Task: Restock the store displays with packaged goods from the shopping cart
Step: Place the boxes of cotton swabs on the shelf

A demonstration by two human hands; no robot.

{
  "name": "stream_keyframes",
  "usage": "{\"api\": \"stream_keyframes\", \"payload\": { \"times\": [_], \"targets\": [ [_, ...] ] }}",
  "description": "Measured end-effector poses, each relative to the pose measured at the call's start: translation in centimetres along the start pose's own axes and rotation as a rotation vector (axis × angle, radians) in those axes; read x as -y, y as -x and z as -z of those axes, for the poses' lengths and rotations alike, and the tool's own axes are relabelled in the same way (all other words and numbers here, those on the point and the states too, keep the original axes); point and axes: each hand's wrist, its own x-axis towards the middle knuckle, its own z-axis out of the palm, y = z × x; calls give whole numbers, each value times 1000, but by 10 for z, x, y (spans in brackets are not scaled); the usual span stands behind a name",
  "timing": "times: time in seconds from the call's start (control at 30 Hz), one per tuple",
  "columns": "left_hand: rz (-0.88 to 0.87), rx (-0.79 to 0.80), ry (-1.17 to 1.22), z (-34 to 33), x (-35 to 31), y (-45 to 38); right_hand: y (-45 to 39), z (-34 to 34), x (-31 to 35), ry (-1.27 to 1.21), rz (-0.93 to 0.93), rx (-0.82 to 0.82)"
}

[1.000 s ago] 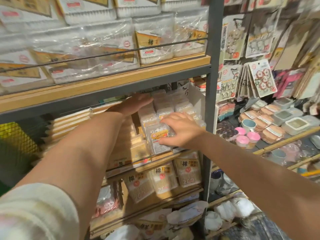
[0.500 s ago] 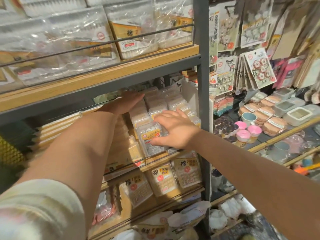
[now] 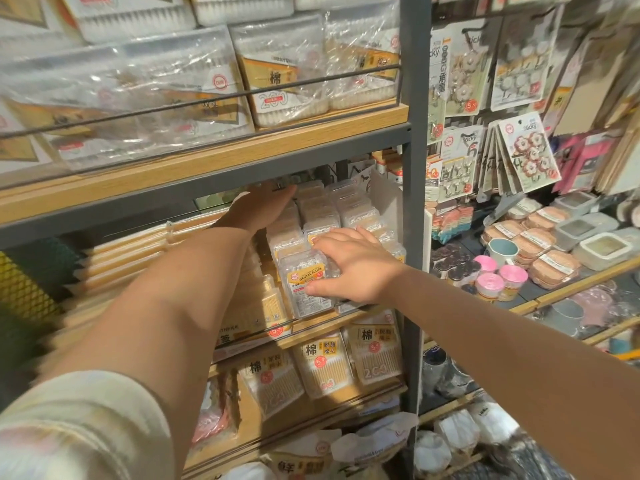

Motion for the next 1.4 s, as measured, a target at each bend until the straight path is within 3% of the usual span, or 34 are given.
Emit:
{"api": "stream_keyframes", "payload": {
  "times": [0.13, 0.27, 0.4, 0.73, 0.83, 1.0, 1.27, 1.4],
  "targets": [
    [20, 123, -156, 3, 3, -7, 1, 1, 1, 3, -2, 5],
    [25, 236, 147, -2, -1, -6, 0, 1, 1, 0, -5, 13],
    [9, 273, 259, -2, -3, -3, -1, 1, 2, 3, -10, 11],
    [-92, 151, 293, -7, -1, -1, 1, 1, 4, -9, -5, -17],
    [-72, 88, 326, -6, 3, -1, 2, 0, 4, -55, 2, -57],
    [15, 114, 364, 0, 10, 4, -2, 0, 7, -151, 19, -80],
    [103, 101, 251, 13, 7, 1, -11, -3, 13, 100, 60, -161],
    [-65, 195, 107, 8, 0, 14, -11, -12, 6, 346, 123, -191]
  ]
}}
